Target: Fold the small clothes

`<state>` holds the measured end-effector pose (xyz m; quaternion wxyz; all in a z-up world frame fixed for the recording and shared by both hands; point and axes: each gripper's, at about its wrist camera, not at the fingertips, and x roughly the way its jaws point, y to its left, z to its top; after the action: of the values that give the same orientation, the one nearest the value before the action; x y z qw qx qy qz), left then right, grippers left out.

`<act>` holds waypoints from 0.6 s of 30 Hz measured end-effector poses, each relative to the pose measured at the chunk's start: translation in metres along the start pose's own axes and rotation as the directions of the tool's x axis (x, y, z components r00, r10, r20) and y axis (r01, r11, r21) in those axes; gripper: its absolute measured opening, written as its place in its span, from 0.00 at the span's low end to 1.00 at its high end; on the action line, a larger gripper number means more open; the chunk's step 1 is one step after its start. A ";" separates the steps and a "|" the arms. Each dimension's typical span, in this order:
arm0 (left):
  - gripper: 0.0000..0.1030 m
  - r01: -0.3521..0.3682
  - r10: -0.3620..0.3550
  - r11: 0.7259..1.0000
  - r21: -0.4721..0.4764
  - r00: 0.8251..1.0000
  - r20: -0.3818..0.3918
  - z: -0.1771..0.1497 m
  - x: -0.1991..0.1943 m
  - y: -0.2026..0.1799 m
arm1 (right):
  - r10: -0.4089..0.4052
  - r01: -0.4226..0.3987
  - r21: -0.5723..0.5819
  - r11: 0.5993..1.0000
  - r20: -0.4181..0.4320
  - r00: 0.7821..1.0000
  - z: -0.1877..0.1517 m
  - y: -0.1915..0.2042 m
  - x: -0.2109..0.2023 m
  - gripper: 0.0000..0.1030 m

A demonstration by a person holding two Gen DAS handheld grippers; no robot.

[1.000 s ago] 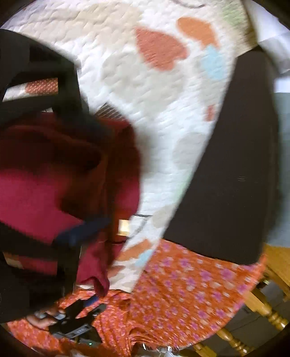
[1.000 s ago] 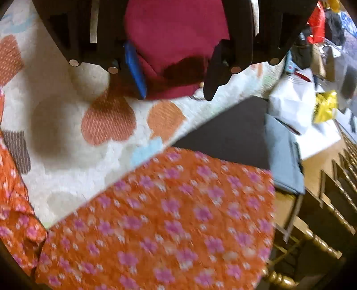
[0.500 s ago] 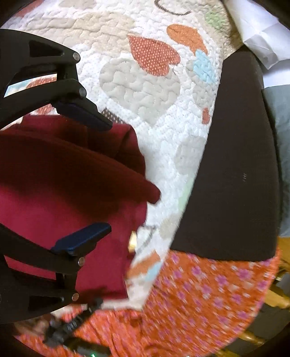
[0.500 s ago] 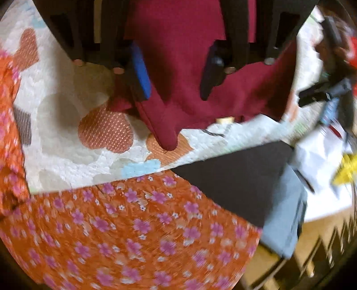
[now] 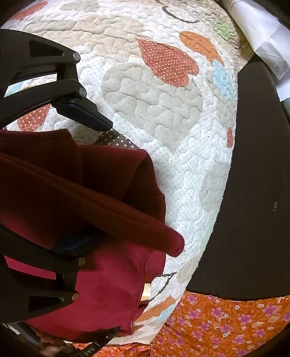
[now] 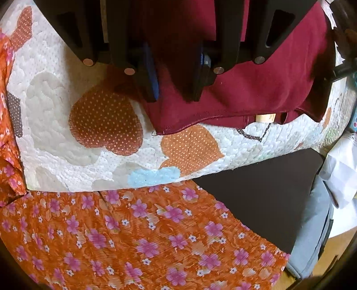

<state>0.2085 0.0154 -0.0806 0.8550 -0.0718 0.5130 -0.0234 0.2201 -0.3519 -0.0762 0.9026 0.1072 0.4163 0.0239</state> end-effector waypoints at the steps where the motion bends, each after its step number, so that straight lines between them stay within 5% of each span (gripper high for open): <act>1: 0.82 -0.001 0.001 1.000 0.001 1.000 0.001 -0.001 -0.001 0.000 | 0.000 0.000 0.000 1.000 0.002 1.000 0.000 0.001 -0.001 0.29; 9: 0.83 0.022 -0.022 1.000 -0.016 1.000 -0.003 0.000 0.002 0.003 | 0.091 -0.089 -0.030 0.996 0.080 0.993 -0.003 0.031 -0.060 0.28; 18: 0.89 0.040 -0.040 0.998 -0.044 0.999 -0.005 0.000 0.009 0.008 | 0.023 -0.023 -0.001 1.000 0.013 1.000 -0.007 0.020 -0.022 0.28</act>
<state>0.2124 0.0226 -0.0896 0.8511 -0.1010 0.5144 -0.0294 0.2017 -0.3337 -0.0598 0.9049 0.1120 0.4093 0.0337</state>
